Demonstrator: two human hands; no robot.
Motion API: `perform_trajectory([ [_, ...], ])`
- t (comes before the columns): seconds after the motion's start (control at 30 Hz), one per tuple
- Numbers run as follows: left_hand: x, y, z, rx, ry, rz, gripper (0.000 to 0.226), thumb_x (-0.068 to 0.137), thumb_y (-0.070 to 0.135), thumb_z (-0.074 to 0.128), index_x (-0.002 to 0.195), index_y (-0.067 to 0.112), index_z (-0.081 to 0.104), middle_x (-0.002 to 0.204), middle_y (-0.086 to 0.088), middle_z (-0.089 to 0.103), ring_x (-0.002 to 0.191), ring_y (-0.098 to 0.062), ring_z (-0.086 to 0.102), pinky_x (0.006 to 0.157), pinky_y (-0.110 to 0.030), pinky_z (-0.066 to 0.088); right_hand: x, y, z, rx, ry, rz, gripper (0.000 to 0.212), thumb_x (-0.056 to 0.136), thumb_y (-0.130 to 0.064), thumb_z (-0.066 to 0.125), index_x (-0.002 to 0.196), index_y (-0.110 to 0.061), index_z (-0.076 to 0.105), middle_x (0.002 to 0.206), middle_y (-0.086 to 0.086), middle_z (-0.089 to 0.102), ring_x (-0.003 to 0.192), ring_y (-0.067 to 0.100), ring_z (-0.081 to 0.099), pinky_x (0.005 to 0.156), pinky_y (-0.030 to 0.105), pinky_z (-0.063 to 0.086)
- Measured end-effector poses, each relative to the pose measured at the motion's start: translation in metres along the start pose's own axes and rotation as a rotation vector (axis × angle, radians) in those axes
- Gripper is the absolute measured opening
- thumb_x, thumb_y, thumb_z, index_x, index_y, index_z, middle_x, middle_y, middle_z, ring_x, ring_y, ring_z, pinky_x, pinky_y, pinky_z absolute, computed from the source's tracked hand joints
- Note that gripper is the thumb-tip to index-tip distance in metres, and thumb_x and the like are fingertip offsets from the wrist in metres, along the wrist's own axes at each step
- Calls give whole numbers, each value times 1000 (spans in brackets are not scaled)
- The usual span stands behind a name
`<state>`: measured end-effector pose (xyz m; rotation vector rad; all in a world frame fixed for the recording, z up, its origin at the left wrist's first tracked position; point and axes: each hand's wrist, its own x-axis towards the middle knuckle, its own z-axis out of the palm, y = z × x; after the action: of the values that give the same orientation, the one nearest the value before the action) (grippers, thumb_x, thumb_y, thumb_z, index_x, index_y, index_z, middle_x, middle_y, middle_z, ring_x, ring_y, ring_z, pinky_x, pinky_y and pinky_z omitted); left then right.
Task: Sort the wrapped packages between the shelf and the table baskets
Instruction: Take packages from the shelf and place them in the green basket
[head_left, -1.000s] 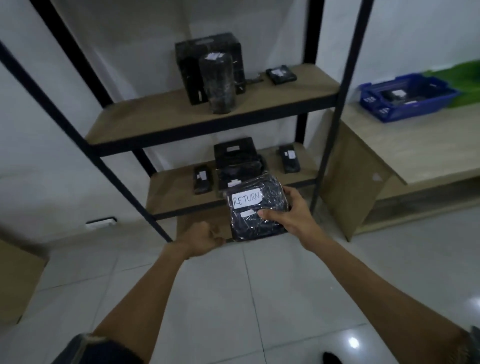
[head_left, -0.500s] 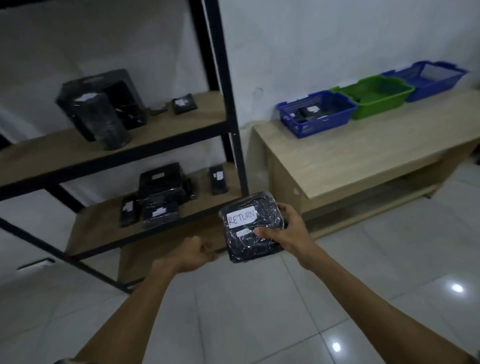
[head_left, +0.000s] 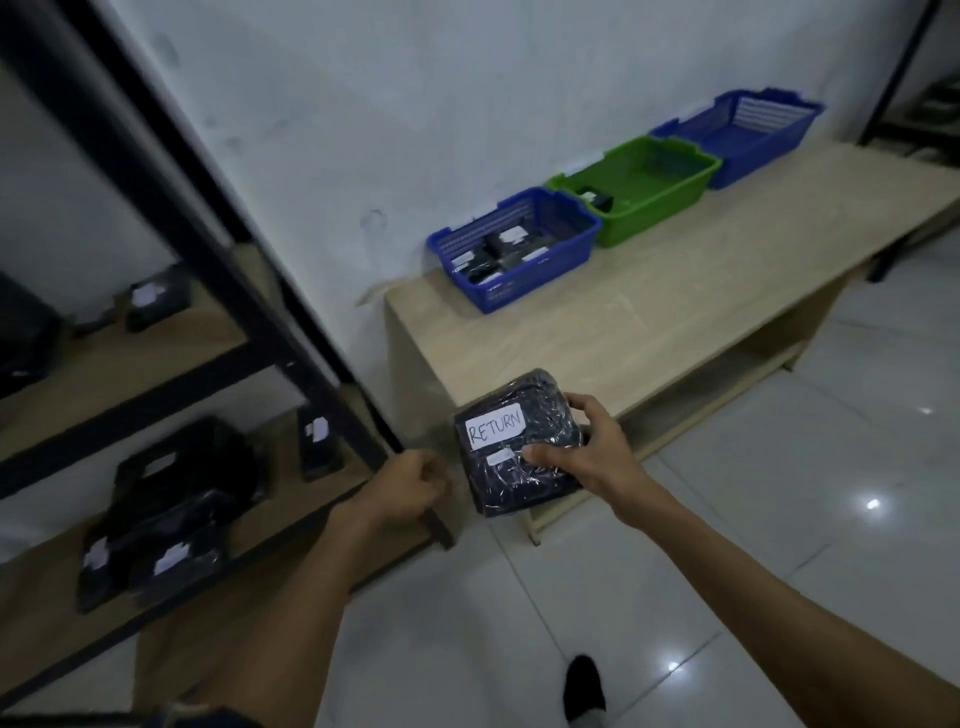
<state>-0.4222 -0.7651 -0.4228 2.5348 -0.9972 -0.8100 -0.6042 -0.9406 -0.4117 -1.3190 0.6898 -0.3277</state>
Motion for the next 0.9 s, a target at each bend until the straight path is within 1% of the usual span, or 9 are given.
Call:
perform_trajectory([
  [0.1, 73, 39, -11, -11, -75, 34, 24, 88, 29, 65, 106, 14, 63, 104, -3, 69, 96, -17, 65, 86, -31, 53, 40, -11, -36, -33, 55, 10, 78, 60, -13, 89, 124, -28, 45, 107, 8, 65, 92, 23, 68, 72, 41, 60],
  [0.17, 116, 69, -21, -24, -39, 42, 34, 88, 35, 67, 115, 15, 60, 107, -6, 66, 96, -19, 64, 84, -29, 51, 66, -23, -62, -68, 94, -1, 77, 60, -16, 89, 121, -31, 45, 107, 7, 64, 93, 24, 67, 74, 45, 59],
  [0.23, 148, 96, -27, -14, -7, 74, 39, 87, 38, 67, 118, 15, 61, 108, -5, 65, 93, -18, 62, 80, -28, 50, 84, -34, -84, -45, 148, -3, 73, 63, -13, 87, 121, -29, 45, 103, 5, 64, 90, 22, 67, 69, 39, 60],
  [0.3, 171, 119, -31, 16, -41, 96, 42, 87, 41, 66, 121, 17, 61, 107, -2, 64, 92, -14, 60, 78, -25, 45, 101, -44, -104, 23, 206, -6, 71, 66, -6, 84, 123, -22, 46, 97, 4, 66, 81, 16, 67, 60, 27, 58],
  [0.37, 195, 139, -34, 43, -88, 93, 45, 87, 44, 65, 123, 17, 59, 112, -3, 63, 97, -14, 60, 80, -24, 45, 121, -57, -125, 44, 222, -13, 69, 66, -3, 83, 122, -20, 47, 95, 4, 67, 78, 14, 67, 58, 24, 57],
  [0.5, 241, 177, -35, 75, -86, 81, 47, 88, 45, 64, 125, 16, 58, 119, -4, 62, 102, -16, 59, 83, -26, 45, 168, -74, -168, 40, 207, -29, 68, 66, -3, 83, 122, -20, 47, 93, 2, 67, 77, 13, 67, 63, 29, 59],
  [0.6, 269, 206, -25, 63, -57, 56, 46, 87, 44, 65, 123, 16, 59, 118, -4, 63, 102, -16, 60, 85, -27, 47, 199, -81, -203, 26, 177, -35, 68, 66, -4, 83, 121, -21, 47, 92, 0, 66, 77, 11, 67, 62, 28, 59],
  [0.77, 307, 260, -8, 41, -70, 6, 45, 89, 44, 64, 124, 17, 58, 113, -3, 61, 100, -15, 59, 82, -25, 45, 244, -97, -265, -19, 115, -11, 69, 64, -7, 85, 120, -23, 47, 96, 3, 67, 81, 16, 67, 69, 37, 59],
  [0.9, 330, 293, -6, -9, -63, 5, 45, 88, 45, 64, 123, 18, 59, 110, 0, 61, 99, -15, 59, 81, -26, 45, 282, -116, -301, -30, 89, 0, 69, 65, -7, 85, 121, -22, 47, 91, 0, 66, 76, 12, 67, 58, 27, 57],
])
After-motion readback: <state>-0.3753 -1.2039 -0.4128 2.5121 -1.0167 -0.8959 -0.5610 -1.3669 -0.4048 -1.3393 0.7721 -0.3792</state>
